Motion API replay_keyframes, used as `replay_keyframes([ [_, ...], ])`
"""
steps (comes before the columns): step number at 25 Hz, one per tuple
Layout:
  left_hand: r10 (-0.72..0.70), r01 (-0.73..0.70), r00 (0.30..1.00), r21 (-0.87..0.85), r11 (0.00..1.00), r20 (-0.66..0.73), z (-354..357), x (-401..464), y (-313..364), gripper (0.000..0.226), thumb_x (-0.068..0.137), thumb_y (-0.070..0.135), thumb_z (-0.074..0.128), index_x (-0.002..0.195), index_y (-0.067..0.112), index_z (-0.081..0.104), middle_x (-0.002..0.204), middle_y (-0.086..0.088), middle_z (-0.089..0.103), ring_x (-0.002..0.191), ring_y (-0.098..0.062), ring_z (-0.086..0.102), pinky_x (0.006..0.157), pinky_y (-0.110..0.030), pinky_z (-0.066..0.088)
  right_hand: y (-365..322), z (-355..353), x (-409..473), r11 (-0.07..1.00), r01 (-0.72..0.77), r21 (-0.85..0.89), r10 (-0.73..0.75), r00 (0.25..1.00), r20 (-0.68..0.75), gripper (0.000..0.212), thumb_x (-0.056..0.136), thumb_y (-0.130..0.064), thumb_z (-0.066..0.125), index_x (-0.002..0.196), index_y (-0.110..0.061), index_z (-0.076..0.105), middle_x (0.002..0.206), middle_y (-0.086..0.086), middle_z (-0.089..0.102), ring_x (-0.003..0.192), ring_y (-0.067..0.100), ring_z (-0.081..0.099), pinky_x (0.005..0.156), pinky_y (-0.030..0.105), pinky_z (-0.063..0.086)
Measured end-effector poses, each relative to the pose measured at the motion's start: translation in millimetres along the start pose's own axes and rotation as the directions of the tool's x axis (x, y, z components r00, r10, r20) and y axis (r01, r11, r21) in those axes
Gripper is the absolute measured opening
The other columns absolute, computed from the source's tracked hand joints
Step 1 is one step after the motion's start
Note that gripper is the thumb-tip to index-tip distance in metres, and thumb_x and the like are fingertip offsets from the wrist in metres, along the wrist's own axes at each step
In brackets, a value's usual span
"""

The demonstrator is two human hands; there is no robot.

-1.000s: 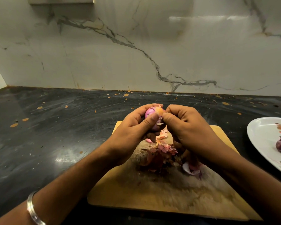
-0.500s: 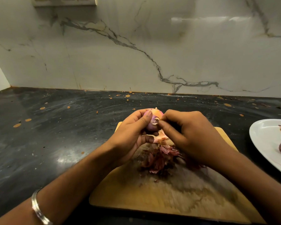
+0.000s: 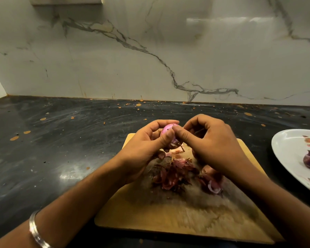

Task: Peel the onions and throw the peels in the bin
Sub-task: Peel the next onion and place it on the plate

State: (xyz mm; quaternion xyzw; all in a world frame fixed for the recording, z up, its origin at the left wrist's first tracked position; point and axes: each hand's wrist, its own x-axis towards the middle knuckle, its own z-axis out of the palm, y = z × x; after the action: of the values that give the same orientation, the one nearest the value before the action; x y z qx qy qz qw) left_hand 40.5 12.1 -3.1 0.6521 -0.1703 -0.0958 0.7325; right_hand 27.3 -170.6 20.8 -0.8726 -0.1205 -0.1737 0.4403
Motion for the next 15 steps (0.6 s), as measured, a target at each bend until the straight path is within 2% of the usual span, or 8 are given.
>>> replay_keyframes([
  [2,-0.004,0.003,1.000,-0.010,1.000,-0.013,-0.6,-0.2,0.3,0.043,0.081,0.030,0.066,0.122,0.017,0.062,0.099,-0.008,0.069,0.076,-0.013,0.062,0.059,-0.026,0.046,0.3,-0.9,-0.4,0.996,-0.020,0.083,0.017,0.999,0.029,0.028,0.078,-0.053,0.074,0.084,-0.026,0.072,0.066,-0.004,0.072,0.054,0.008,0.067,0.050,0.028,0.055],
  [5,-0.004,0.003,0.999,-0.021,1.000,-0.033,-2.1,-0.1,1.2,0.045,0.077,0.028,0.069,0.119,0.017,0.060,0.106,-0.014,0.066,0.074,-0.013,0.063,0.053,-0.021,0.047,2.1,-3.1,1.2,0.982,-0.025,0.186,0.013,0.998,0.063,0.012,0.083,-0.033,0.077,0.087,-0.021,0.078,0.065,-0.001,0.073,0.052,0.012,0.067,0.049,0.028,0.052],
  [9,0.013,-0.013,0.999,0.010,1.000,-0.051,-2.8,-0.6,1.0,0.049,0.073,0.030,0.073,0.118,0.018,0.060,0.114,-0.019,0.063,0.072,-0.014,0.061,0.052,-0.021,0.047,3.2,-2.2,1.6,0.994,0.069,0.083,-0.072,0.997,0.040,0.008,0.090,-0.022,0.073,0.087,-0.021,0.080,0.064,-0.003,0.073,0.049,0.004,0.063,0.049,0.026,0.053],
  [13,0.028,-0.021,0.998,0.100,0.995,-0.062,-1.3,-1.8,-0.9,0.048,0.070,0.028,0.076,0.115,0.020,0.060,0.120,-0.015,0.063,0.077,-0.011,0.067,0.057,-0.022,0.052,1.3,2.0,-2.0,0.982,0.185,-0.050,-0.186,0.982,-0.036,0.008,0.086,-0.017,0.074,0.081,-0.019,0.081,0.062,-0.010,0.070,0.059,0.004,0.065,0.053,0.020,0.052],
  [15,0.021,-0.014,0.998,0.110,0.994,-0.066,-1.1,-2.3,-1.4,0.048,0.070,0.028,0.077,0.115,0.021,0.060,0.123,-0.014,0.063,0.084,-0.013,0.069,0.062,-0.024,0.054,0.4,6.3,-2.5,0.964,0.233,-0.130,-0.242,0.968,-0.061,0.005,0.083,-0.015,0.076,0.080,-0.016,0.080,0.066,-0.010,0.070,0.063,0.006,0.065,0.057,0.024,0.053],
])
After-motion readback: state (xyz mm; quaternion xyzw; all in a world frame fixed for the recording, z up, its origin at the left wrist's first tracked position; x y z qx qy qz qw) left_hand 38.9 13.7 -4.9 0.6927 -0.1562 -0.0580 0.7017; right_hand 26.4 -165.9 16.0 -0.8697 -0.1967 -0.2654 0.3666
